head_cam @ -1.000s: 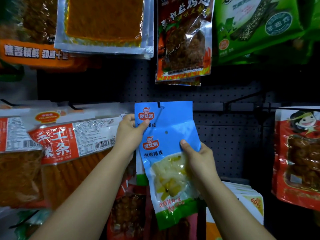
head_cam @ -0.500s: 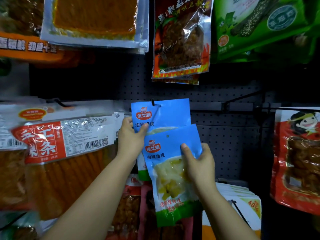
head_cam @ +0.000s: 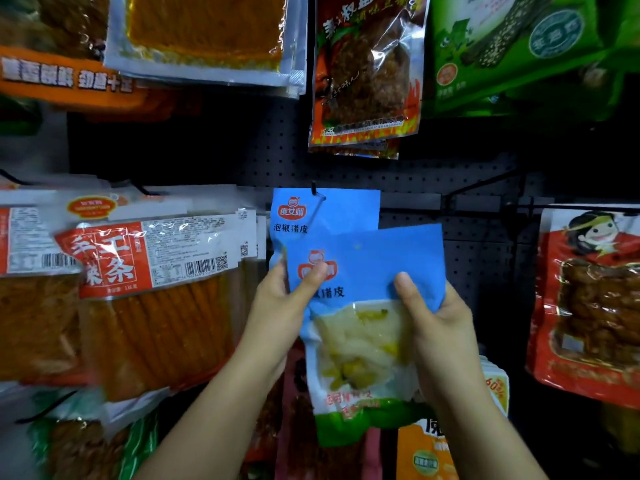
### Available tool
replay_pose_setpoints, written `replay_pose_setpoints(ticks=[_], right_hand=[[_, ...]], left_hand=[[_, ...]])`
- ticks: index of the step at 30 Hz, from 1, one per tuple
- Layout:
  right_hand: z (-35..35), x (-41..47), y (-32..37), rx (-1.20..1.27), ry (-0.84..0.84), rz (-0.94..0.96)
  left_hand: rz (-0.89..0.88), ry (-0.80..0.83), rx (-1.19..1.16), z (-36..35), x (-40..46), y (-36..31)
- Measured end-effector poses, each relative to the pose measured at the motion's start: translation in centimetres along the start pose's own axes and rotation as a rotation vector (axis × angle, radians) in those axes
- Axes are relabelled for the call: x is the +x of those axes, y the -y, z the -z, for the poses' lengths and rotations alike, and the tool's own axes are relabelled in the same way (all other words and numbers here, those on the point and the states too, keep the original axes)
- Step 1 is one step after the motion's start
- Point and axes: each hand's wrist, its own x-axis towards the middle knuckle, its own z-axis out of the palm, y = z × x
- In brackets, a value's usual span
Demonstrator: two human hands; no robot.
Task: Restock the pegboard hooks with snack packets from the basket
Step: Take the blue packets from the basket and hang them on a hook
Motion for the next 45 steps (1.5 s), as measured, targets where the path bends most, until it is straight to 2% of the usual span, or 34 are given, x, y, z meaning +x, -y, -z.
replay_pose_setpoints(ticks=[3,9,14,20,30,36,40,45], right_hand=[[-0.9,-0.2,1.4,0.04,0.089,0.0],[-2.7,1.3,5.0,0.086,0.189,0.093],[-4.7,3.0,6.9,0.027,0.185,0.171],[-5.5,4.4,6.9,-0.063,0.136,0.187],[-5.7,4.8,5.2,-0.182,0.053,0.091],[-5.9,5.7,4.5,-0.269,-0.005,0.159],[-6.1,6.8,3.5,-0.42,-0.027,0.232],[-6.2,8.9,2.4,-0.585,-0.058,0.194]], left_hand=[[-0.049,-0.055,-0.046,0.6,-0.2,-1.1],[-0.317,-0.166,0.057,1.8,0.1,-4.1],[-0.389,-0.239,0.064,2.2,1.3,-6.1],[-0.332,-0.244,0.073,2.1,2.4,-7.0],[-0.189,-0.217,0.1,2.5,3.3,-5.4],[-0.101,-0.151,0.146,3.4,3.5,-2.6],[-0.045,-0.183,0.201,3.6,4.4,-1.2],[-0.008,-0.212,0.263,3.2,6.8,-0.7]])
